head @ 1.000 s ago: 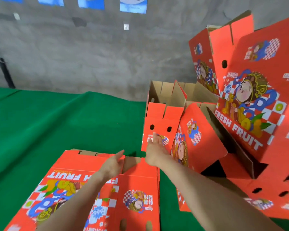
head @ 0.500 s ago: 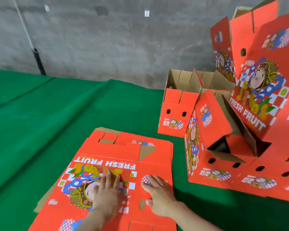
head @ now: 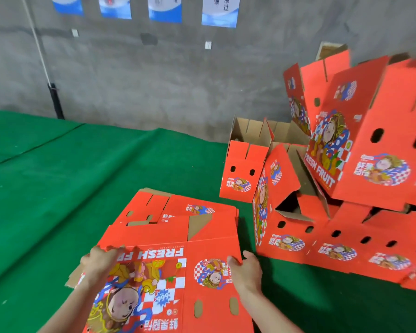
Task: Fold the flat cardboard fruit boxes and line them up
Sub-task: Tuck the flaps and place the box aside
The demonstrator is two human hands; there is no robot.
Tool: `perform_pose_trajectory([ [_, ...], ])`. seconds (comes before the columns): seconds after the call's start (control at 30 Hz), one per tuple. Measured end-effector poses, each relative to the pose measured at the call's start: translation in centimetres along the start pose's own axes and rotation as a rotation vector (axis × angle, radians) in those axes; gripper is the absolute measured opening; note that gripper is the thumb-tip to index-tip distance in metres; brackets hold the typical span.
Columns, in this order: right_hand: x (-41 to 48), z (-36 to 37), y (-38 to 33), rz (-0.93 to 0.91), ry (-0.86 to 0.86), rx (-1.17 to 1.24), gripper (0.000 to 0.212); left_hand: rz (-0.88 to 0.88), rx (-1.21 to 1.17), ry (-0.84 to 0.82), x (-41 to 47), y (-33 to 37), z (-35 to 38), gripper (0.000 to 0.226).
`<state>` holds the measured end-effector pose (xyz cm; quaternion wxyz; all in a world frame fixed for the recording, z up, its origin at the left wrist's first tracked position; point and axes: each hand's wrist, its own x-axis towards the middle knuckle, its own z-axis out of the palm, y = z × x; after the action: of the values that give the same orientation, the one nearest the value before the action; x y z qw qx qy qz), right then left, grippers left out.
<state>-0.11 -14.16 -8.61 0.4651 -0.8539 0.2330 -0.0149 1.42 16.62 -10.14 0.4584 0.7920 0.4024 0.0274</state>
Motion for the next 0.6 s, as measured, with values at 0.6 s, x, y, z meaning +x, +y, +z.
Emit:
perform_pose_trajectory([
  [0.6,-2.6,-20.3,1.8,-0.436,0.223,0.462,0.017,0.511,-0.661,-0.282,-10.0,8.7,-2.7,0.012],
])
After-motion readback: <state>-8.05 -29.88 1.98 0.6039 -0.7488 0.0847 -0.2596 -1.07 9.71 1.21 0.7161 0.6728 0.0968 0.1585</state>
